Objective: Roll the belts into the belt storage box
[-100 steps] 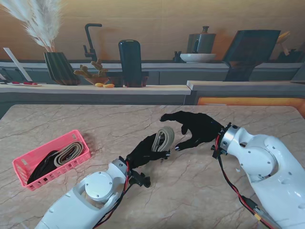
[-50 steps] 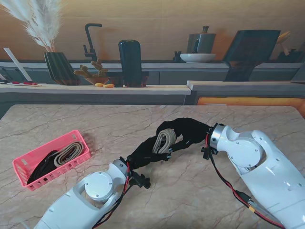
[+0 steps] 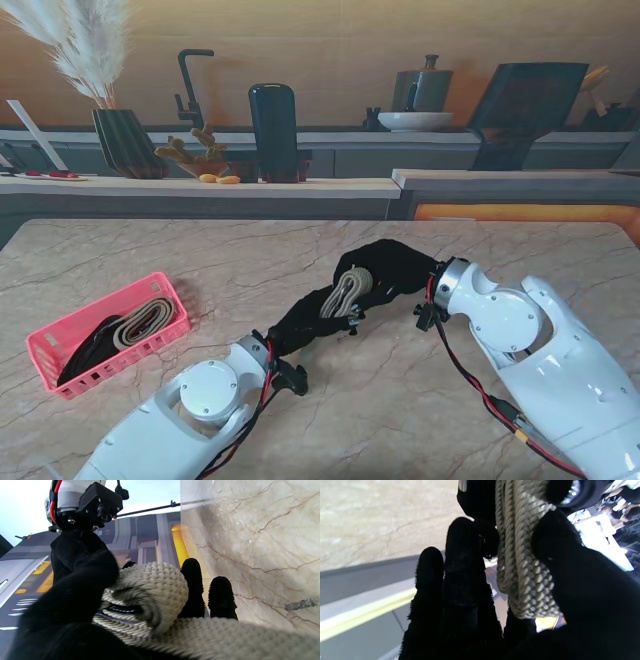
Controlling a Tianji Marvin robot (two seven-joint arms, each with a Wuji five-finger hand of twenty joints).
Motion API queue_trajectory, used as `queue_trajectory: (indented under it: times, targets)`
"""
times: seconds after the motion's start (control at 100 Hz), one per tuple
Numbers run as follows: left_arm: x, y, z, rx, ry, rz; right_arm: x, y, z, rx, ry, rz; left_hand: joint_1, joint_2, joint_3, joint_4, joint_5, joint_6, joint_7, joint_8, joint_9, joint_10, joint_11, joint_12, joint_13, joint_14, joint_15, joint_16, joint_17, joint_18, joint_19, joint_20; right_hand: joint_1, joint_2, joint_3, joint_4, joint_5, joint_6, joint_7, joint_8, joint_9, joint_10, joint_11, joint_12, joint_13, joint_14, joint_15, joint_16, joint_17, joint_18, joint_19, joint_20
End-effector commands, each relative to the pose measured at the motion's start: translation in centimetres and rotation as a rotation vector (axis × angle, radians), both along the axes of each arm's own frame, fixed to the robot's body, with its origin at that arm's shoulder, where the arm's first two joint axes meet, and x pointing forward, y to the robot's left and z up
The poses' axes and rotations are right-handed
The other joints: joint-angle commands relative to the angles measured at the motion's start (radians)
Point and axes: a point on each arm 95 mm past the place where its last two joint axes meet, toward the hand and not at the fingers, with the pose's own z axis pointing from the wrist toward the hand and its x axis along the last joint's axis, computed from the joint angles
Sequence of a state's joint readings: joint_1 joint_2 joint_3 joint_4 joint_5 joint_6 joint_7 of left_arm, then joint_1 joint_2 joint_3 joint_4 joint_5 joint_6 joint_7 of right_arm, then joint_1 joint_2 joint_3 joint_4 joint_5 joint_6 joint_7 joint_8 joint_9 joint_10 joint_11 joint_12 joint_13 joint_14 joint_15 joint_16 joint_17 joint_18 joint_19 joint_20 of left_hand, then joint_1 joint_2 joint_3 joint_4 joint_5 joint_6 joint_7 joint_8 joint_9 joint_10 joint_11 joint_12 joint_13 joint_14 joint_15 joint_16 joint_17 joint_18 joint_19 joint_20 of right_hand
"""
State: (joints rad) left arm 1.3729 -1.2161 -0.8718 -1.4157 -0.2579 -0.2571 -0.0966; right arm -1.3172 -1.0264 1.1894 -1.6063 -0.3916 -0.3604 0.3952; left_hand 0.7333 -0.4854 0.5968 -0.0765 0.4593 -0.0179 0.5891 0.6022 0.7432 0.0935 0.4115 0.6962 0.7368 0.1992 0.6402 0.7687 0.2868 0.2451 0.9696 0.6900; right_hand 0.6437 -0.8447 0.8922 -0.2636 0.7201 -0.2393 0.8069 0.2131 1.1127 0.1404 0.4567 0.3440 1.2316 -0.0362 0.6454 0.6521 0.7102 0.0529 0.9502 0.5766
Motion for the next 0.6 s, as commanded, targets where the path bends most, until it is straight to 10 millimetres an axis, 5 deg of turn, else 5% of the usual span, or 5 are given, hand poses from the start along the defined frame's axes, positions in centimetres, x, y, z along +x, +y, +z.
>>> queue_trajectory:
  times: [0.0, 0.21, 0.59]
  targets:
    - [0.4, 0.3, 0.1, -0.021, 0.0, 0.024, -0.6, 0.3, 0.2, 0.04, 0.0, -0.009, -0.108, 0.019, -0.009, 0.03, -0.05, 0.034, -0.096, -0.038, -0.045, -0.003, -0.005, -0.077, -0.036, -0.008, -0.051, -0.032, -0.025, 0.004, -0.038, -0.015, 0.105, 0.103, 0.122, 0.027, 0.175, -0.142, 0.287, 0.047, 0.124, -0.126, 0.099, 0.048, 0.058, 0.001, 0.026, 0.01, 0.011, -0.004, 0.041, -0.012]
    - [0.7, 0.8, 0.1, -0.06, 0.038, 0.074, -1.2, -0.6, 1.9, 0.05, -0.098, -0.07, -0.194, -0.033, 0.007, 0.008, -0.108, 0.043, -0.21, -0.103, -0.127, 0.009, -0.092, -0.168, -0.104, 0.001, -0.152, -0.09, -0.062, 0.025, -0.119, -0.035, 0.102, 0.103, 0.132, 0.024, 0.178, -0.137, 0.29, 0.042, 0.123, -0.123, 0.1, 0.051, 0.058, 0.003, 0.03, 0.009, 0.01, 0.001, 0.049, -0.011]
    - [0.8, 1.4, 0.2, -0.058, 0.033, 0.069, -2.0, -1.2, 3.5, 0.05, -0.216, -0.14, -0.154, -0.035, 0.016, 0.009, -0.111, 0.03, -0.239, -0.12, -0.134, 0.012, -0.129, -0.225, -0.109, -0.02, -0.23, -0.15, -0.048, 0.025, -0.179, -0.064, 0.097, 0.082, 0.161, 0.022, 0.194, -0.111, 0.292, 0.036, 0.136, -0.108, 0.108, 0.049, 0.071, 0.018, 0.043, 0.009, 0.026, 0.012, 0.066, -0.012]
